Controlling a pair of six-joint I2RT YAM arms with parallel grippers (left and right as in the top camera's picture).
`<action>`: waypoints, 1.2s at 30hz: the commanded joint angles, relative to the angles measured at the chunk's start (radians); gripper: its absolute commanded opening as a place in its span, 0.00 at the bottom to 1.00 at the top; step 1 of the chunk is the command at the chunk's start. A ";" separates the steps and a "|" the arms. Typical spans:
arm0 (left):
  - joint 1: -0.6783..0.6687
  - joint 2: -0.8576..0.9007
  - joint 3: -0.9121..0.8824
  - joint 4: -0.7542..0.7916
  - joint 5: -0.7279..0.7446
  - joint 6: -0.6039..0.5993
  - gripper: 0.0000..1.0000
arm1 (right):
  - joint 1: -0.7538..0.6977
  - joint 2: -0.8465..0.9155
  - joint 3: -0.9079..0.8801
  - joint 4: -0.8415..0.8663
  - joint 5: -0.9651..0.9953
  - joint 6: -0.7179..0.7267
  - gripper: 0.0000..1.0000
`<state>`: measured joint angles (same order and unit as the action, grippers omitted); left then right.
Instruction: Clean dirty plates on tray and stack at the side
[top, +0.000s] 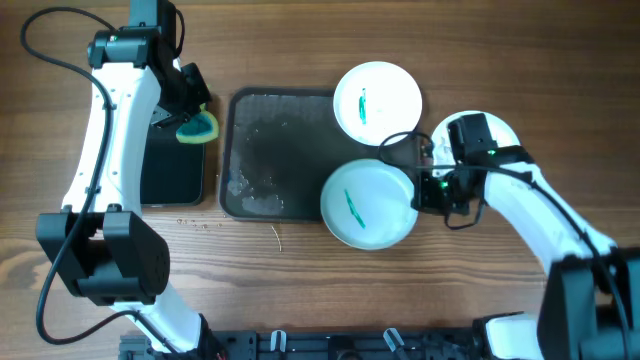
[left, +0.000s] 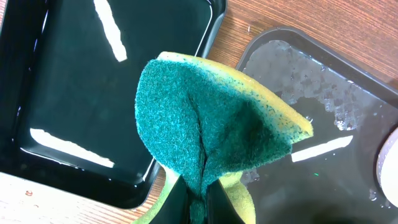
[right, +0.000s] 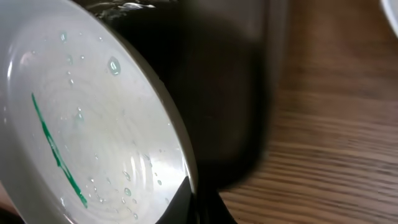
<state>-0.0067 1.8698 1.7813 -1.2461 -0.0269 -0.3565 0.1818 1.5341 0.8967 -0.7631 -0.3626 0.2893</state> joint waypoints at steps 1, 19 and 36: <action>-0.005 -0.002 0.004 0.003 0.012 0.010 0.04 | 0.129 -0.063 0.098 0.061 0.085 0.263 0.04; -0.005 -0.002 0.004 0.008 0.031 0.007 0.04 | 0.435 0.227 0.114 0.504 0.325 0.789 0.04; -0.005 -0.002 0.004 0.031 0.046 0.008 0.04 | 0.393 0.334 0.346 0.251 0.287 0.441 0.43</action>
<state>-0.0067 1.8698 1.7813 -1.2243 0.0010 -0.3565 0.6113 1.8145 1.0969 -0.3927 -0.0700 0.9161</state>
